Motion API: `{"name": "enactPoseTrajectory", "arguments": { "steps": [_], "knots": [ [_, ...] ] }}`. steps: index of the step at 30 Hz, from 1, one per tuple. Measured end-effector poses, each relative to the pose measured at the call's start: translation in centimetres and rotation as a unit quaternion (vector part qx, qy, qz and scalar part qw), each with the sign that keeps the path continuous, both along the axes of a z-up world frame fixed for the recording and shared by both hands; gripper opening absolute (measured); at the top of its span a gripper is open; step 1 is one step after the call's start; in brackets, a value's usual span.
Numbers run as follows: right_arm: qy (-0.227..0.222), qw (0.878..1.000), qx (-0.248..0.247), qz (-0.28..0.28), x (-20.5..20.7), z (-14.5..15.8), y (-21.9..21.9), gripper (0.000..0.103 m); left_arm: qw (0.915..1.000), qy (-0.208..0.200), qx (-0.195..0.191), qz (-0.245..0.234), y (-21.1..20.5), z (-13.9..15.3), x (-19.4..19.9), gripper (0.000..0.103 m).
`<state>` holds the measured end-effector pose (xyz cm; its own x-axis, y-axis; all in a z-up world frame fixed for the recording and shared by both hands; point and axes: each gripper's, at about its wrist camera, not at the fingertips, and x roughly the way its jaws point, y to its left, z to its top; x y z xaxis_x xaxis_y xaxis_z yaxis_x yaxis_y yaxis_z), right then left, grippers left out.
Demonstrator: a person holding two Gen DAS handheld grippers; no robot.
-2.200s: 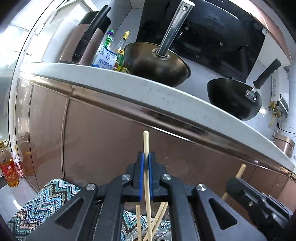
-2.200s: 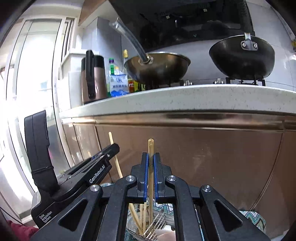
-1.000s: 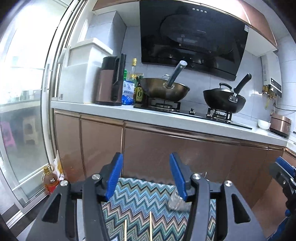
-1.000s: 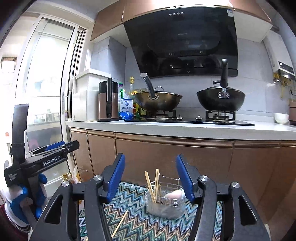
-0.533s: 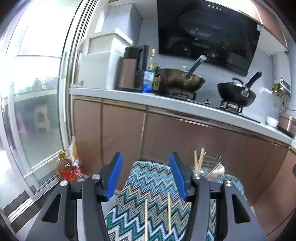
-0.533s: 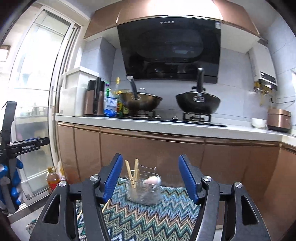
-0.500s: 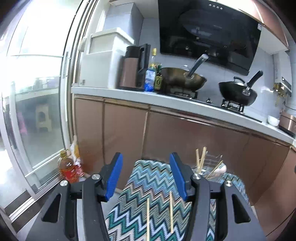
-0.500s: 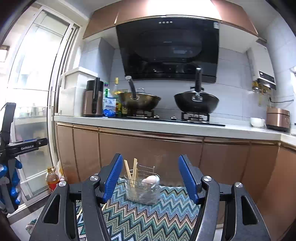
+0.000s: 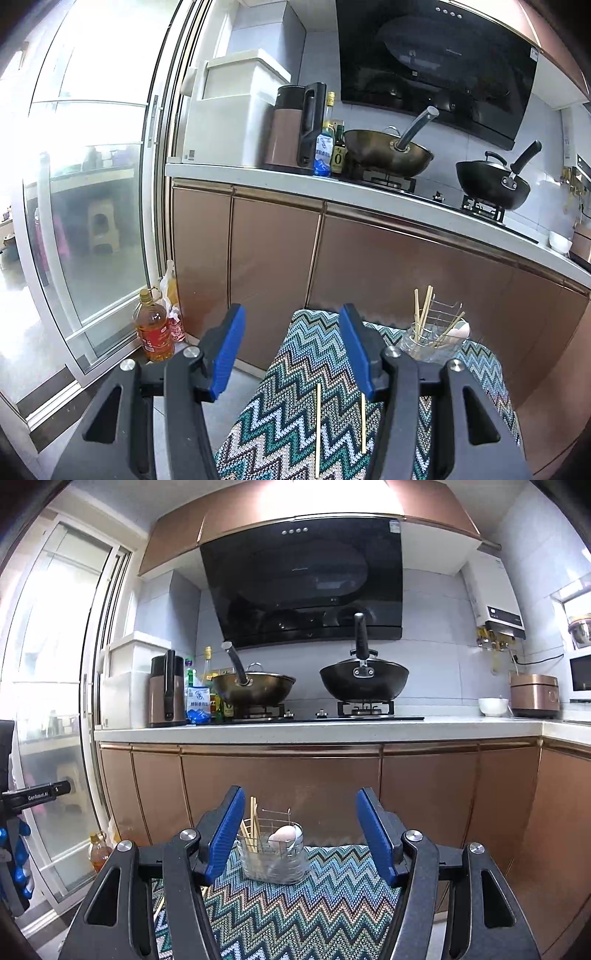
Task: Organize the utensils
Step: 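Open both tools and pull them back from the holder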
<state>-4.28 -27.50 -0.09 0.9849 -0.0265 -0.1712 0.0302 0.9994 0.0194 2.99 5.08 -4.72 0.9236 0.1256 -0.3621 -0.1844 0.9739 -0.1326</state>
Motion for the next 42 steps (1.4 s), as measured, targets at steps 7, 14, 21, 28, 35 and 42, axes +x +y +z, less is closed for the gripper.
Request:
{"name": "enactPoseTrajectory", "arguments": {
  "steps": [7, 14, 21, 28, 35, 42],
  "knots": [
    [-0.008, 1.0, 0.007, -0.004, -0.6, 0.2, -0.4, 0.063, 1.0, 0.0, 0.005, -0.007, -0.5, 0.2, -0.2, 0.051],
    [-0.01, 1.0, 0.012, -0.008, -0.8, 0.1, -0.8, 0.063, 0.9999, 0.002, 0.005, -0.01, -0.8, 0.2, -0.4, 0.051],
    [-0.006, 1.0, 0.014, -0.007, -0.7, -0.2, -1.0, 0.064, 0.9999, 0.005, 0.011, -0.01, -1.1, -0.1, -0.4, 0.051],
    [-0.001, 1.0, 0.015, -0.009, -0.7, -0.5, -1.0, 0.064, 0.9997, 0.01, 0.017, -0.013, -1.2, -0.4, -0.2, 0.051],
    [0.005, 1.0, 0.012, -0.005, -0.5, -0.7, -0.5, 0.064, 0.9995, 0.014, 0.022, -0.016, -1.4, -0.7, 0.0, 0.051],
    [0.015, 1.0, 0.007, 0.003, 0.1, -1.2, 0.1, 0.064, 0.9995, 0.021, 0.02, -0.013, -1.0, -1.3, 0.4, 0.051]
  ]
}}
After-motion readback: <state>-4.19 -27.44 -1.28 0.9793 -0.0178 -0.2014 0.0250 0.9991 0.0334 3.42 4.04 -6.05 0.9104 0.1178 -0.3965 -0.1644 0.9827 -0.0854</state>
